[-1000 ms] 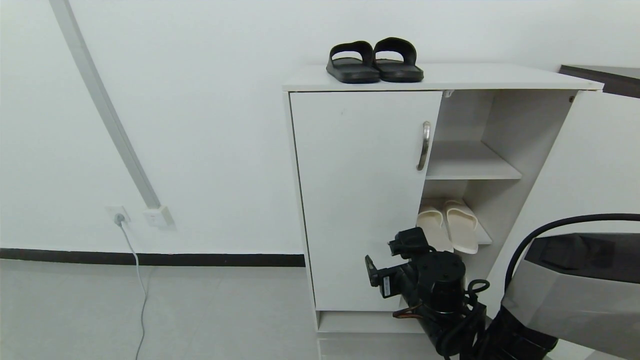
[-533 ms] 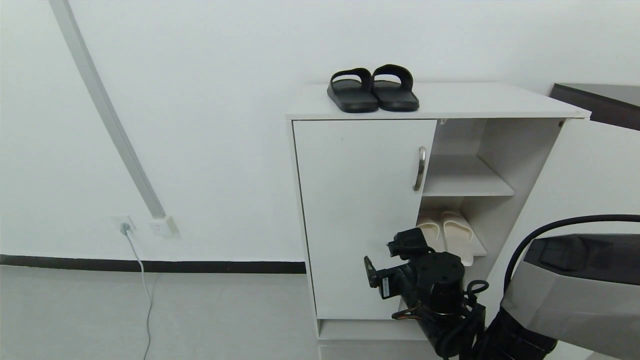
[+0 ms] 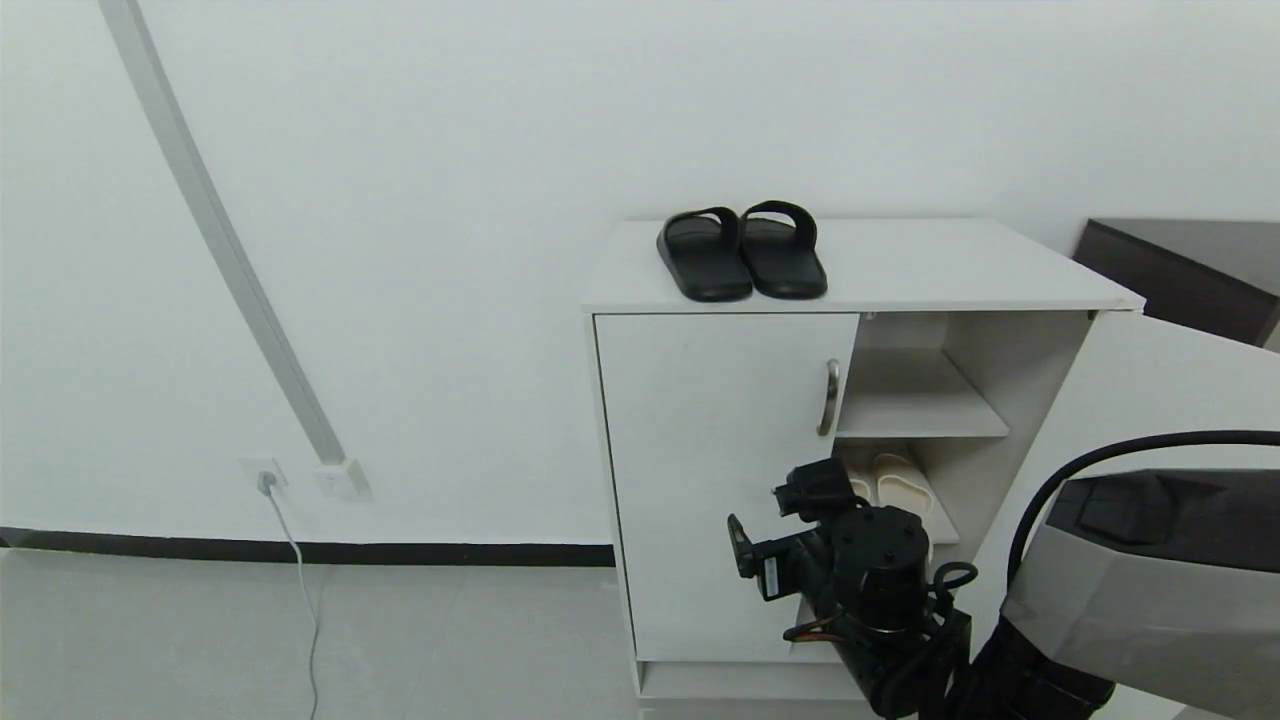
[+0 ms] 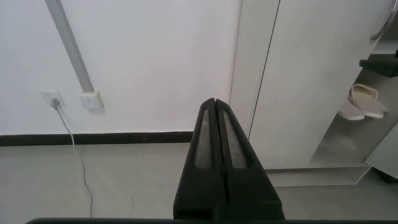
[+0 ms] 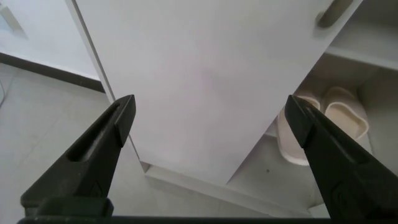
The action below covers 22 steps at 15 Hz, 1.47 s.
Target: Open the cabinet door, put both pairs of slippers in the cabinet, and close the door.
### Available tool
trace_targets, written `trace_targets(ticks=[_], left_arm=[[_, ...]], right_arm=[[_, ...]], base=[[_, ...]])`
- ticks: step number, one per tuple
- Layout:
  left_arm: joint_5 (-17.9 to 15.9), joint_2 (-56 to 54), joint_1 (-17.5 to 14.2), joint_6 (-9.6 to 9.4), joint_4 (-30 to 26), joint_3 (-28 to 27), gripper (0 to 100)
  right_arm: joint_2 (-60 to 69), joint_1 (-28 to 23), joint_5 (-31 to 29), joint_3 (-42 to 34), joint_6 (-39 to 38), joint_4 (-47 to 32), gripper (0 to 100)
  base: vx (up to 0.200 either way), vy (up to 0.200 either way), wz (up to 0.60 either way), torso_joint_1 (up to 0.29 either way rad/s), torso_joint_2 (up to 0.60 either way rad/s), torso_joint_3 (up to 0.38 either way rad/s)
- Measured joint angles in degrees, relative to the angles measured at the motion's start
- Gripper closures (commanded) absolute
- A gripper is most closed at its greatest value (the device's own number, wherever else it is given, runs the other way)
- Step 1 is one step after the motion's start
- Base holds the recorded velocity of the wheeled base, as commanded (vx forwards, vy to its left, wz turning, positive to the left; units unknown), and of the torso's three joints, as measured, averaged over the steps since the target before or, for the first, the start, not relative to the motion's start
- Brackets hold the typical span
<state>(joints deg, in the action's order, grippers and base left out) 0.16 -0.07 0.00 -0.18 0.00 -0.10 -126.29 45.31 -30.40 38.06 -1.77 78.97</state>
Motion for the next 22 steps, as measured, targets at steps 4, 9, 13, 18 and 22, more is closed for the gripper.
trace_targets(ticks=[4,9,13,18,22], left_arm=[[0.0,0.0,0.0,0.07,0.0,0.0,100],[0.0,0.0,0.0,0.09,0.0,0.0,100],[0.0,0.0,0.0,0.09,0.0,0.0,100],[0.0,0.0,0.0,0.07,0.0,0.0,100],[0.0,0.0,0.0,0.0,0.0,0.0,100]], right_arm=[[0.0,0.0,0.0,0.0,0.0,0.0,0],[0.0,0.0,0.0,0.0,0.0,0.0,0],[0.0,0.0,0.0,-0.1,0.0,0.0,0],[0.0,-0.1,0.0,0.0,0.0,0.0,0],[0.0,-0.1,0.3,0.0,-0.2,0.1,0]], base=[[0.0,0.0,0.0,0.191,-0.5,-0.312],[0.0,0.0,0.0,0.222,-0.53,-0.316],[0.0,0.0,0.0,0.244,-0.57,-0.327],[0.0,0.0,0.0,0.247,-0.56,-0.309],[0.0,0.0,0.0,0.123,-0.27,-0.143]])
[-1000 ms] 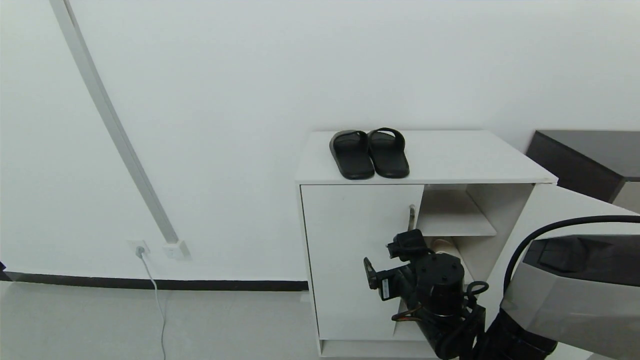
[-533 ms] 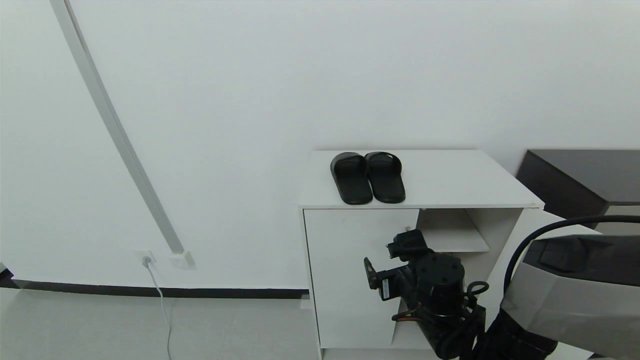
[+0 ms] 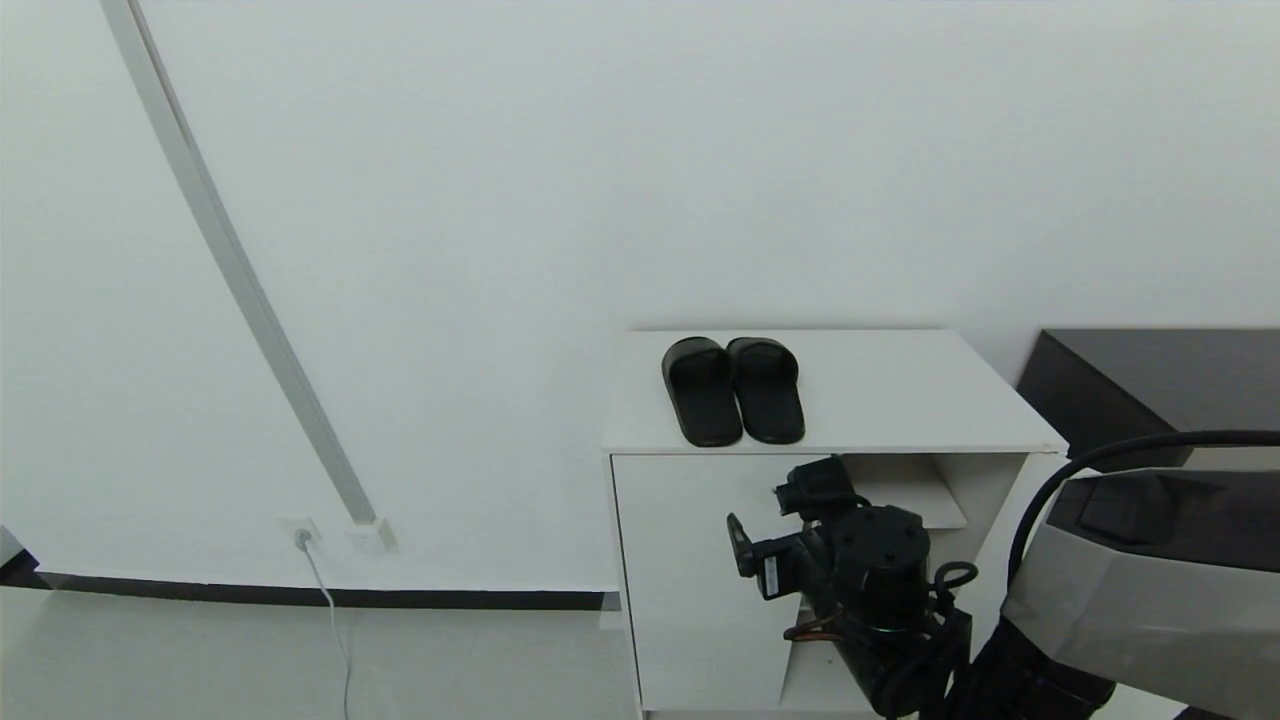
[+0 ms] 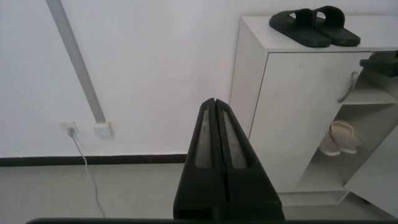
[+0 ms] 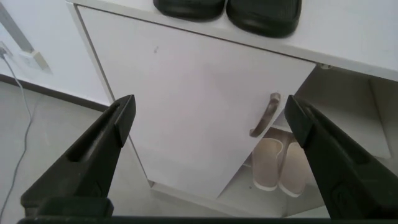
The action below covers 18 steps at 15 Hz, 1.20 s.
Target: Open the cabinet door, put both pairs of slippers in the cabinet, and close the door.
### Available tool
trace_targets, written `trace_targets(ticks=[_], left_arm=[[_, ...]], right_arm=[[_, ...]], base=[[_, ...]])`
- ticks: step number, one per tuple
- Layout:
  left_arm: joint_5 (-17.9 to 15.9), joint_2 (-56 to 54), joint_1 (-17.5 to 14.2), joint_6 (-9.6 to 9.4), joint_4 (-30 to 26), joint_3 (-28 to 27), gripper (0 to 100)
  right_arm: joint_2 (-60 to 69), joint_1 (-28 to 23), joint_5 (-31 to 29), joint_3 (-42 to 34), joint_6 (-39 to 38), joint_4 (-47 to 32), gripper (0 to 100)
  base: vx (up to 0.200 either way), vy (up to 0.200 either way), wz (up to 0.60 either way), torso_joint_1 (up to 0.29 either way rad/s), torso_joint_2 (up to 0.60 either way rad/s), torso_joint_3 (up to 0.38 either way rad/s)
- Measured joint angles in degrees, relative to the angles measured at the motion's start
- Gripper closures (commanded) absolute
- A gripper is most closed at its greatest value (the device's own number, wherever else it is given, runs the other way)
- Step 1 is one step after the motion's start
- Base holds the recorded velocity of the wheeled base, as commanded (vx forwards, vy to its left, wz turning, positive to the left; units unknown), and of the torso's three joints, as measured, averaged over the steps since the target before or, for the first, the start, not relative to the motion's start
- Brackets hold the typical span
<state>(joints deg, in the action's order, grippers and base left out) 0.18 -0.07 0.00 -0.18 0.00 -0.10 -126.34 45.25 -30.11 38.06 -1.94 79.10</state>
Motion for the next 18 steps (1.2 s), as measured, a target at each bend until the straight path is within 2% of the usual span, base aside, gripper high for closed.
trace_targets(ticks=[3,6,9,11,13,15,18], left_arm=[[0.0,0.0,0.0,-0.04,0.0,0.0,100],[0.2,0.0,0.0,-0.06,0.0,0.0,100],[0.2,0.0,0.0,-0.09,0.0,0.1,100],[0.2,0.0,0.0,-0.09,0.0,0.1,100],[0.3,0.0,0.0,-0.09,0.0,0.1,100],[0.3,0.0,0.0,0.02,0.0,0.1,100],[0.2,0.0,0.0,0.09,0.0,0.0,100]], right_arm=[[-0.4,-0.1,0.1,1.0,-0.1,-0.8,0],[0.3,-0.5,0.1,5.1,-0.6,-10.0,0],[3.8,-0.4,-0.2,12.2,-4.4,-27.6,0],[7.3,-0.4,-0.3,18.6,-8.5,-40.7,0],[10.1,0.1,-1.6,26.4,-12.6,-50.5,0],[11.0,0.9,-3.9,30.8,-14.1,-53.5,0],[9.6,1.2,-4.5,32.1,-14.5,-51.3,0]], base=[[0.0,0.0,0.0,0.0,0.0,0.0],[0.0,0.0,0.0,0.0,0.0,0.0],[0.0,0.0,0.0,0.0,0.0,0.0],[0.0,0.0,0.0,0.0,0.0,0.0],[0.0,0.0,0.0,0.0,0.0,0.0],[0.0,0.0,0.0,0.0,0.0,0.0],[0.0,0.0,0.0,0.0,0.0,0.0]])
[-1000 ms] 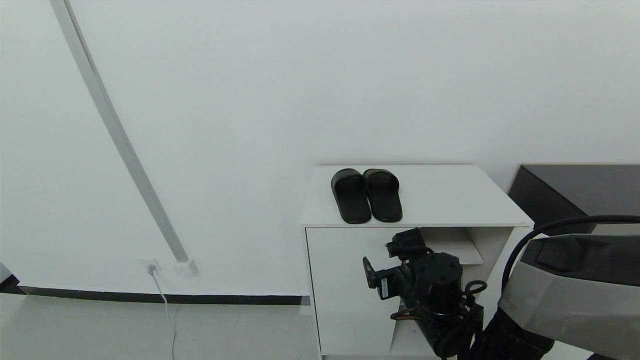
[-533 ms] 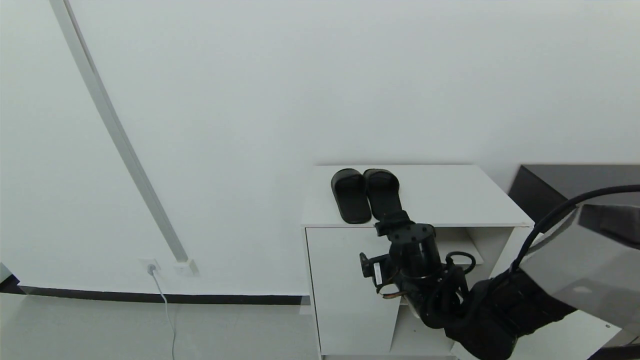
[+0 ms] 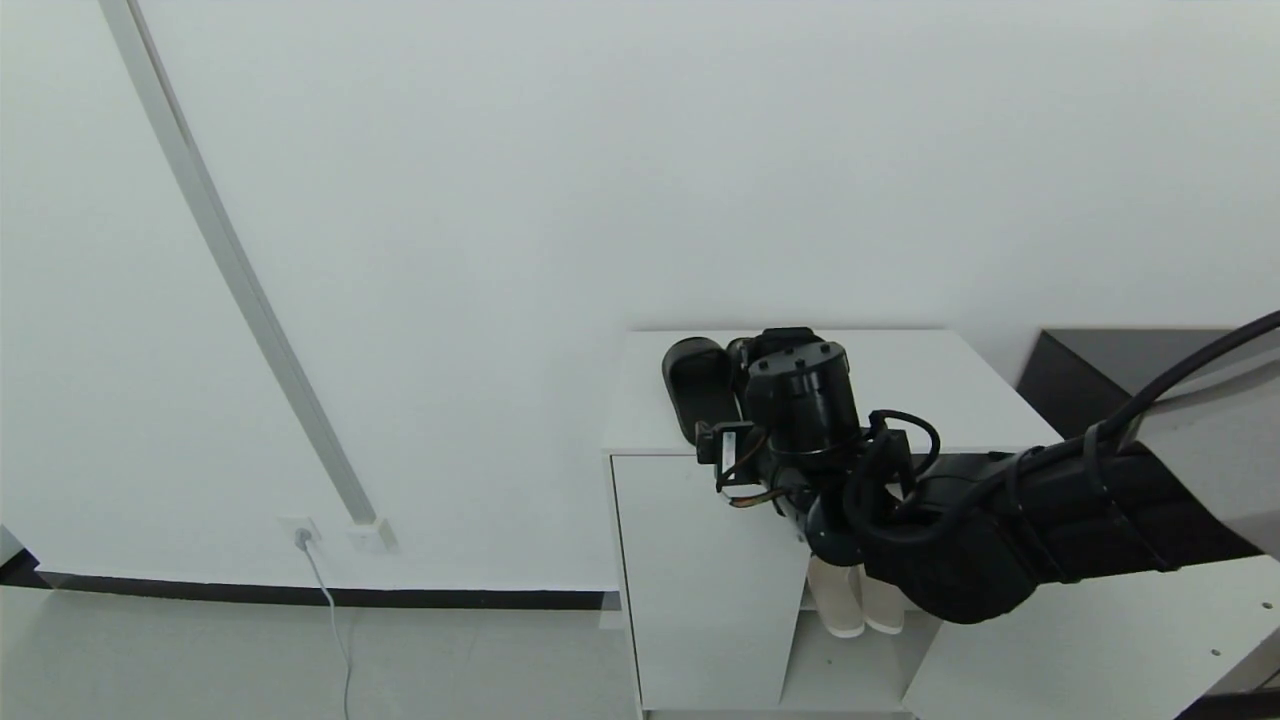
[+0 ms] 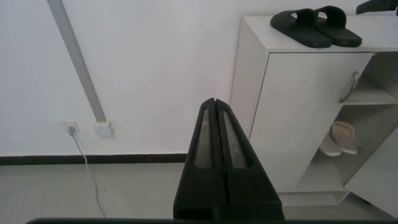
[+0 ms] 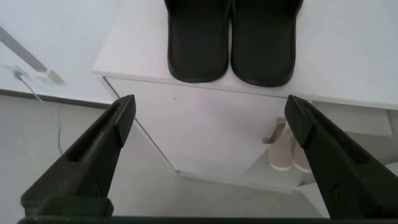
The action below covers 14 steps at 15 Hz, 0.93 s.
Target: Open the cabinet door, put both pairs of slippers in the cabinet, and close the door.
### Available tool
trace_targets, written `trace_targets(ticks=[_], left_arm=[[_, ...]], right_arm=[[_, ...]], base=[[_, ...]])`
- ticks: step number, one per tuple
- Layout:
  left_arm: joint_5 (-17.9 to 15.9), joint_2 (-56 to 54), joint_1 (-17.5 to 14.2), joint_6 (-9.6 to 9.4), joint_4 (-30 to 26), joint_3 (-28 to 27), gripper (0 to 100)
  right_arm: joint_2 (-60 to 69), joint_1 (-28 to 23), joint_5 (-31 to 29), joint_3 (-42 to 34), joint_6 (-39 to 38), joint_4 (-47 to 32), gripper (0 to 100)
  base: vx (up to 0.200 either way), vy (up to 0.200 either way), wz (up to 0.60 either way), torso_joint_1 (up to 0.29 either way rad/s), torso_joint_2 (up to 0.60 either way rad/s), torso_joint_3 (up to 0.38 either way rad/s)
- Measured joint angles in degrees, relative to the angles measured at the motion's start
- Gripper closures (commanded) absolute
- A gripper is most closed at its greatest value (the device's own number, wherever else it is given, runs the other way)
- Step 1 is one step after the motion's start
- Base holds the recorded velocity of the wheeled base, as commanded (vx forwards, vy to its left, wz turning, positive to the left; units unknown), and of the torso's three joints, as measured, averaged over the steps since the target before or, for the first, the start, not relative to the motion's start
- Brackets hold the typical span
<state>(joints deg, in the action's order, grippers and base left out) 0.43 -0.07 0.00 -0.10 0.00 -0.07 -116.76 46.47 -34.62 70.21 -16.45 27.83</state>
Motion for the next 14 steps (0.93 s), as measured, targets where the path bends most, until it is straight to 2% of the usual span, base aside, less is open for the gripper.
trace_targets(ticks=[1,14], left_arm=[[0.0,0.0,0.0,0.0,0.0,0.0,100],[-0.2,0.0,0.0,-0.01,0.0,0.0,100]], right_arm=[[-0.5,-0.2,0.0,0.0,0.0,0.7,0],[-6.5,-3.0,-0.5,-2.2,0.5,7.0,0]], base=[[0.0,0.0,0.0,0.0,0.0,0.0],[0.2,0.0,0.0,0.002,0.0,0.002]])
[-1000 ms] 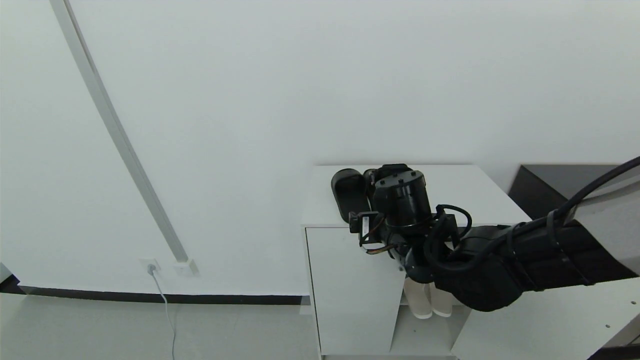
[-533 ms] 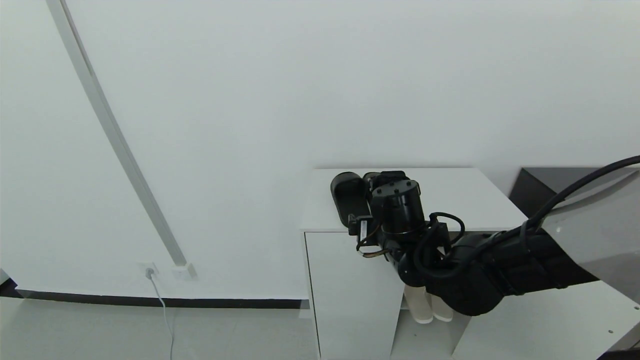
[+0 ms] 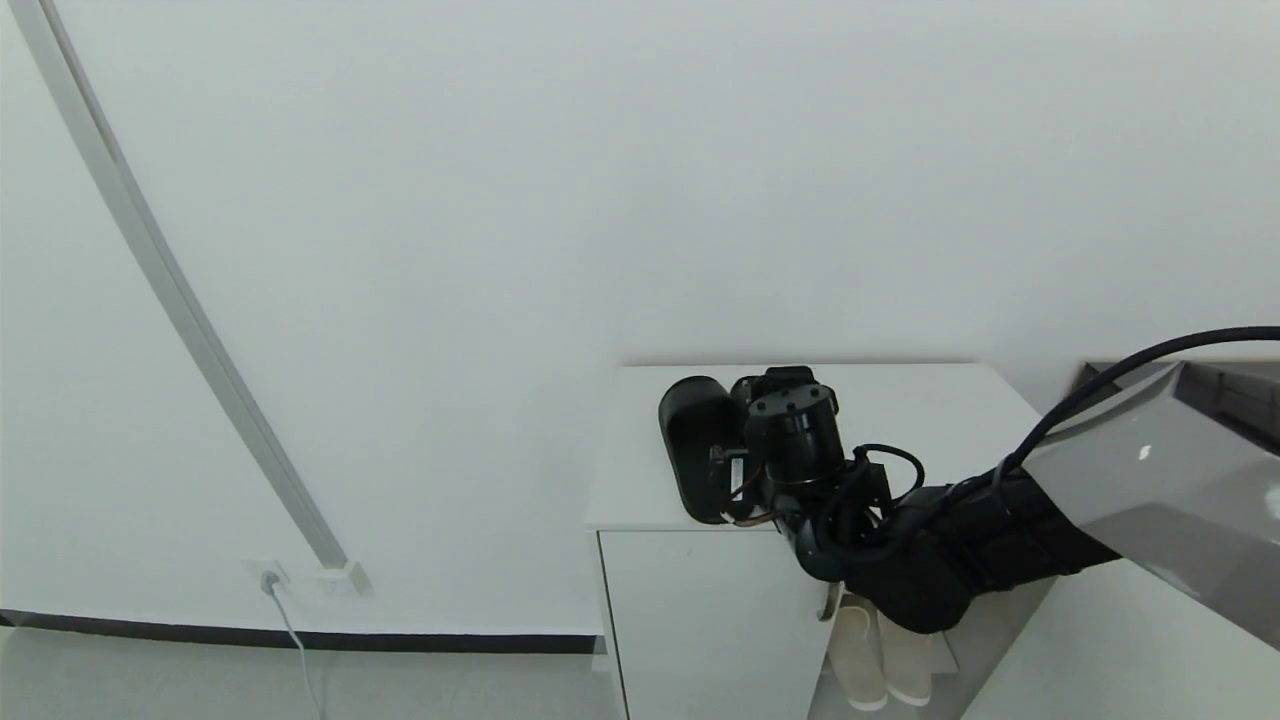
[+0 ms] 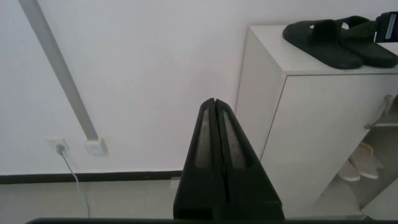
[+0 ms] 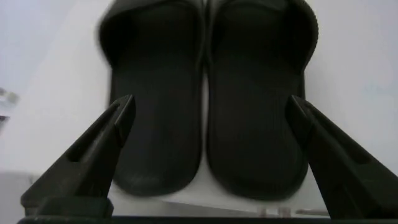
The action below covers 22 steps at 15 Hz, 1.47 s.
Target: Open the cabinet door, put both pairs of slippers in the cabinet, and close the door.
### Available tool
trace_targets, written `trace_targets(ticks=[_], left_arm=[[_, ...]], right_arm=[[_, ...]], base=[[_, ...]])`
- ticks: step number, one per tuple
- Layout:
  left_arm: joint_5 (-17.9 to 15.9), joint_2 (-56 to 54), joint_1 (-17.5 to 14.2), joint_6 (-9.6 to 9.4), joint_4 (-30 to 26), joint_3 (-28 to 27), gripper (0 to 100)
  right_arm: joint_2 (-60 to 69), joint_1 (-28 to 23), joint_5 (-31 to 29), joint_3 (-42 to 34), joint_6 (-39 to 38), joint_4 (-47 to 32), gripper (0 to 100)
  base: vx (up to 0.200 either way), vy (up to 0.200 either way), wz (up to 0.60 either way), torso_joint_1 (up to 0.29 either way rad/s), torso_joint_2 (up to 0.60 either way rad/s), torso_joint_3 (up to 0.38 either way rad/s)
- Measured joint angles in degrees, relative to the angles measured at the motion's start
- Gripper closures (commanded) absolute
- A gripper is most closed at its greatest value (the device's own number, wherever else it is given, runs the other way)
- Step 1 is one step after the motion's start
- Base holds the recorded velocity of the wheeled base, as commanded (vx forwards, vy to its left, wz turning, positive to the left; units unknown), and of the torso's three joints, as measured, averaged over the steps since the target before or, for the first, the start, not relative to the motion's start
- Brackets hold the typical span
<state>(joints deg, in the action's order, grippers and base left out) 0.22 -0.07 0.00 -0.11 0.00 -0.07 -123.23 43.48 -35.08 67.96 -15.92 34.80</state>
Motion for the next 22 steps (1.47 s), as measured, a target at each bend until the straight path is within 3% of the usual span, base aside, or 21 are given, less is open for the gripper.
trace_targets(ticks=[4,16,17,22], left_arm=[[0.0,0.0,0.0,0.06,0.0,0.0,100],[0.0,0.0,0.0,0.11,0.0,0.0,100],[0.0,0.0,0.0,0.11,0.0,0.0,100],[0.1,0.0,0.0,0.11,0.0,0.0,100]], right_arm=[[-3.4,-1.3,0.6,1.0,2.5,6.6,0],[-14.2,-5.5,3.3,15.3,6.4,4.4,0],[-14.6,-5.5,3.6,16.3,6.5,3.7,100],[-15.4,-5.5,3.8,17.6,6.4,3.1,100]], base=[[0.05,0.0,0.0,-0.001,0.0,0.001],[0.0,0.0,0.0,0.0,0.0,0.0],[0.0,0.0,0.0,0.0,0.0,0.0],[0.0,0.0,0.0,0.0,0.0,0.0]])
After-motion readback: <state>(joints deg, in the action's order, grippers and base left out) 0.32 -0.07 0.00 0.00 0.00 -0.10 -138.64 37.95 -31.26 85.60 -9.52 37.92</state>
